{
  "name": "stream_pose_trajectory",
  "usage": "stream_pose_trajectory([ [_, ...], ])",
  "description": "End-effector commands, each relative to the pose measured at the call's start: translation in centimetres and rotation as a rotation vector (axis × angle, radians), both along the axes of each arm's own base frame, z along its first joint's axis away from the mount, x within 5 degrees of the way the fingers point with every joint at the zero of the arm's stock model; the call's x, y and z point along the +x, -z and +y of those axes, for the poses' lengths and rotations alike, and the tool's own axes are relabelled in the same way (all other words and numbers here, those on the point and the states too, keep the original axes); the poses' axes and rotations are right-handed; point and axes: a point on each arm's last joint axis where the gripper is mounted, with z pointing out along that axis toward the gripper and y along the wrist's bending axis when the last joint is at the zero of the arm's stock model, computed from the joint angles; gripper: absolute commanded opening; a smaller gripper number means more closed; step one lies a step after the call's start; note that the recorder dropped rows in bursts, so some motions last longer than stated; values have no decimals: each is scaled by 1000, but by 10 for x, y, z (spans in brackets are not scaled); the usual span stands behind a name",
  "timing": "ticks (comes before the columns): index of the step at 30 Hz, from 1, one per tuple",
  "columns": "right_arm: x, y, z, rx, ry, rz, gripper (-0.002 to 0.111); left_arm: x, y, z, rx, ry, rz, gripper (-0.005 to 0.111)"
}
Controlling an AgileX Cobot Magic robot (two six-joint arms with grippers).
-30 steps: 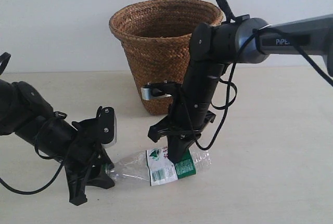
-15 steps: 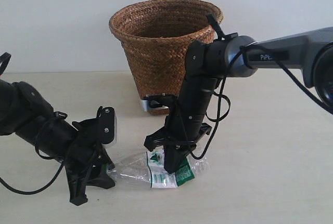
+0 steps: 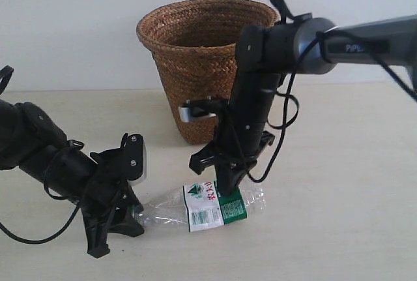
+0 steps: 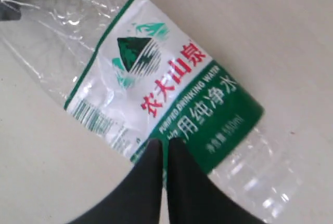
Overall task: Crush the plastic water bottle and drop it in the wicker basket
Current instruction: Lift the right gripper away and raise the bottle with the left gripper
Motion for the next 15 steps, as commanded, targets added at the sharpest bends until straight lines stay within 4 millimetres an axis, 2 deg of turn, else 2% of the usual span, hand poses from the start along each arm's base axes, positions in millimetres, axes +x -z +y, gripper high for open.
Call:
stream_pose_trajectory([
  [1, -9, -54, -13, 34, -40, -123, 0, -4, 8, 2, 30, 24, 17, 5],
  [4, -17, -82, -28, 57, -31, -178, 0, -4, 6, 2, 29, 24, 12, 5],
  [6, -20, -93, -46, 52, -1, -198, 0, -4, 1, 2, 26, 25, -5, 5],
  [11, -22, -106, -104, 32, 134, -207, 0, -8, -30, 0, -19, 54, -49, 5],
  [15, -21, -102, -147, 19, 261, -206, 0, -15, -63, 0, -60, 72, -115, 5],
])
